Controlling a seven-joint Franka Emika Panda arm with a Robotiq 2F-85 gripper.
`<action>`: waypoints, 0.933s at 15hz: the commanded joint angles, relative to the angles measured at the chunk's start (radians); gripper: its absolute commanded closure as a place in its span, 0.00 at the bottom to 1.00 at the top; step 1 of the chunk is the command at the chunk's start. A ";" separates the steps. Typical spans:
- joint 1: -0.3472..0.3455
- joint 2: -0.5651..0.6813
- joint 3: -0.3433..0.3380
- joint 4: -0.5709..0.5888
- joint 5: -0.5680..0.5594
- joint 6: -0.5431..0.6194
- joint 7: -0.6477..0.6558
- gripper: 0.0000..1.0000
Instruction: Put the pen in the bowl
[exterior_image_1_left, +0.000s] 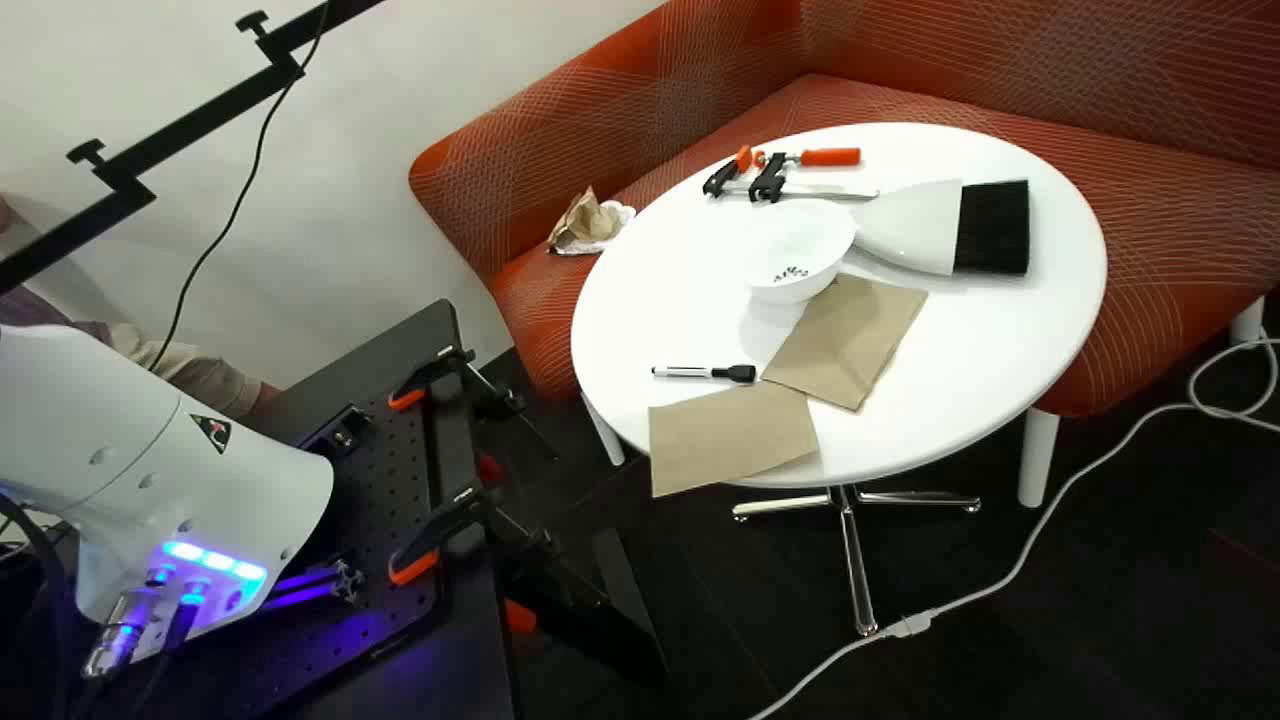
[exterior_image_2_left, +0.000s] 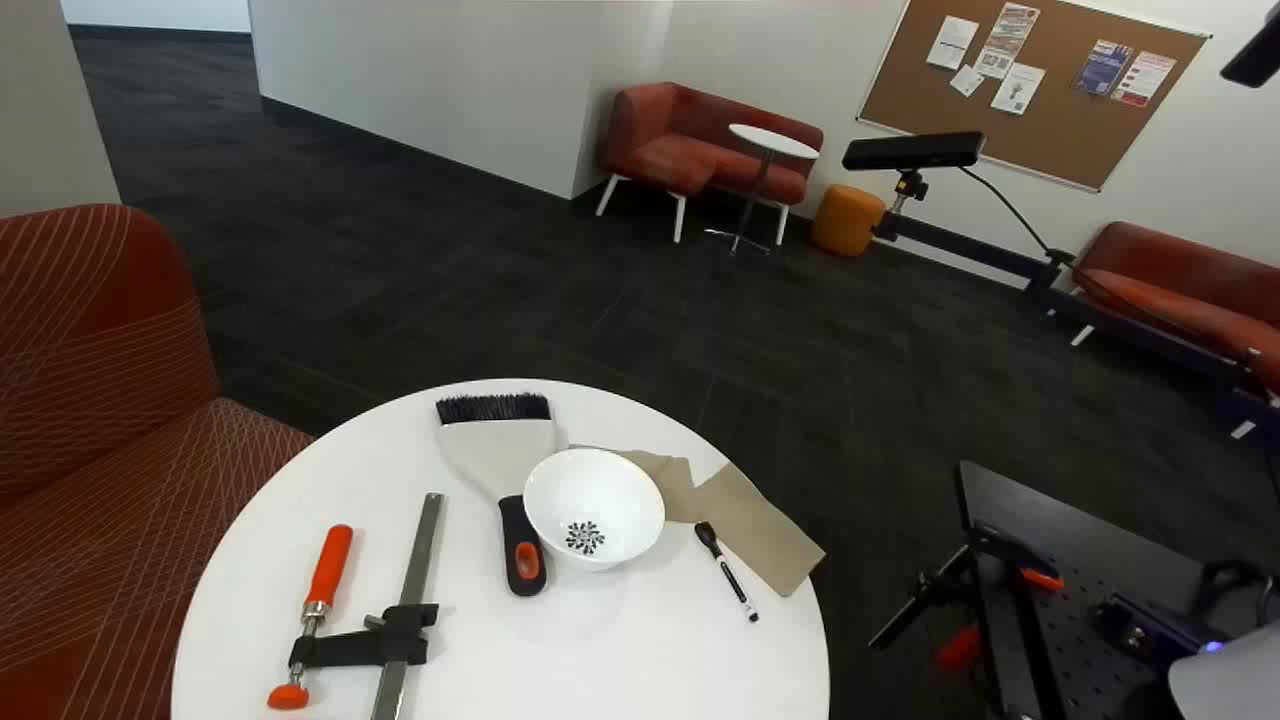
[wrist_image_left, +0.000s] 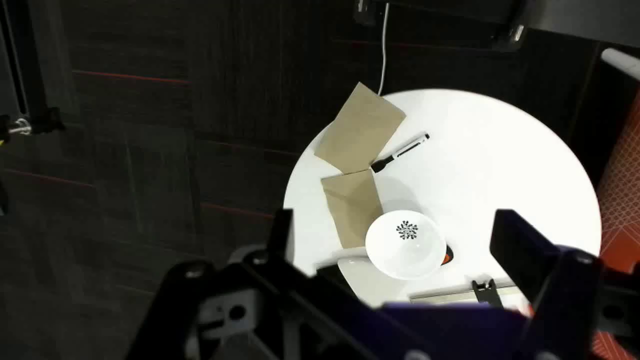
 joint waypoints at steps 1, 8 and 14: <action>0.021 0.003 -0.014 0.003 -0.011 -0.005 0.013 0.00; 0.021 0.003 -0.014 0.003 -0.011 -0.005 0.013 0.00; 0.015 0.029 -0.016 -0.003 0.003 0.026 0.040 0.00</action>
